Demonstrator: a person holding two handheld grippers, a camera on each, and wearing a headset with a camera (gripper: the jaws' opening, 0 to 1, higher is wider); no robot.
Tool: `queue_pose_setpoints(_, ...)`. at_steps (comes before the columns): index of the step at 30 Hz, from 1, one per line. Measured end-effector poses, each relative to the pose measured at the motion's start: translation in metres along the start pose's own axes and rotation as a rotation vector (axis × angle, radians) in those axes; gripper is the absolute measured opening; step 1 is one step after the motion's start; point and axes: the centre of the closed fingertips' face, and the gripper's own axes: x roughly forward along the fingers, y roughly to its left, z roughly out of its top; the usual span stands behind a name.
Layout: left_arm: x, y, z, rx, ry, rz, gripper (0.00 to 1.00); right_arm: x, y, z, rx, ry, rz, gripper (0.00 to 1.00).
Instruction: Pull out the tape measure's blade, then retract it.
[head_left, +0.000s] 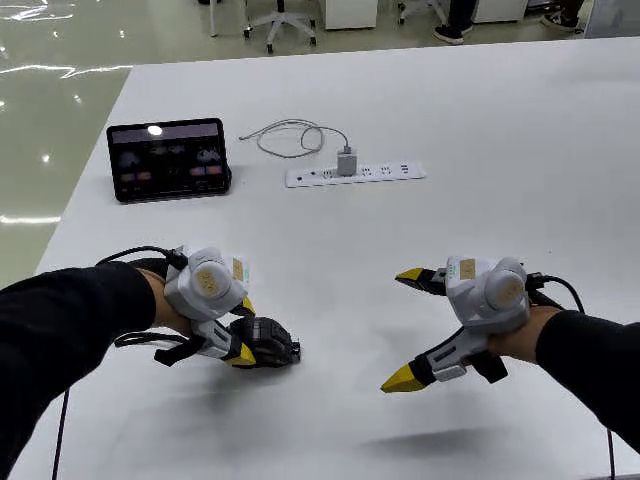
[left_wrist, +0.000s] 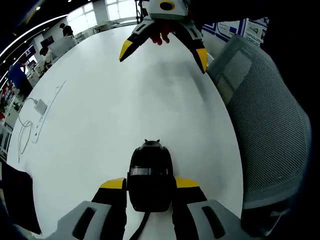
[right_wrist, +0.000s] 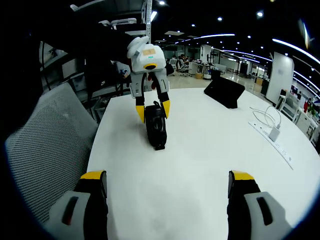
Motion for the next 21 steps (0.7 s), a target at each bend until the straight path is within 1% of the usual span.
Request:
queue_pose_setpoints(1,0.0,0.003,-0.001,0.038,0.018,0.019,0.31,0.002,0.0,0.002,-0.003,0.001,0.003,0.97)
queue_pose_setpoints(2,0.0,0.001,-0.001,0.039,0.021,0.014,0.31,0.004,0.001,0.003,-0.006,0.003,0.007,0.97)
queue_pose_setpoints(3,0.0,0.002,-0.001,0.046,0.026,0.018,0.31,0.006,0.001,0.002,-0.006,0.006,0.012,0.97)
queue_pose_setpoints(4,0.0,0.002,-0.001,0.03,0.03,0.018,0.3,0.009,0.002,0.001,-0.009,0.013,0.018,0.97)
queue_pose_setpoints(5,0.0,0.002,-0.001,0.027,0.034,0.015,0.3,0.011,0.003,0.001,-0.014,0.021,0.025,0.96)
queue_pose_setpoints(6,0.0,0.002,-0.001,0.033,0.037,0.014,0.3,0.013,0.003,0.0,-0.019,0.027,0.031,0.94)
queue_pose_setpoints(8,0.001,0.003,-0.002,0.021,0.045,0.02,0.3,0.018,0.002,0.002,-0.018,0.026,0.034,0.91)
queue_pose_setpoints(10,0.0,0.003,-0.002,0.019,0.046,0.024,0.3,0.023,0.002,0.004,-0.006,0.021,0.04,0.91)
queue_pose_setpoints(13,0.0,0.003,-0.002,0.008,0.038,0.028,0.3,0.035,0.005,0.004,-0.02,0.028,0.058,0.83)
queue_pose_setpoints(15,0.001,0.003,-0.002,0.01,0.036,0.031,0.29,0.042,0.007,0.005,-0.027,0.034,0.071,0.8)
queue_pose_setpoints(16,0.001,0.003,-0.002,0.012,0.035,0.034,0.29,0.047,0.01,0.004,-0.028,0.042,0.097,0.78)
queue_pose_setpoints(17,0.001,0.003,-0.002,0.013,0.035,0.035,0.29,0.051,0.011,0.004,-0.022,0.045,0.107,0.76)
queue_pose_setpoints(18,0.0,0.002,-0.002,0.008,0.037,0.034,0.29,0.056,0.011,0.005,-0.03,0.05,0.109,0.73)
queue_pose_setpoints(21,0.001,0.002,-0.001,0.005,0.046,0.031,0.29,0.067,0.013,0.007,-0.04,0.061,0.116,0.71)
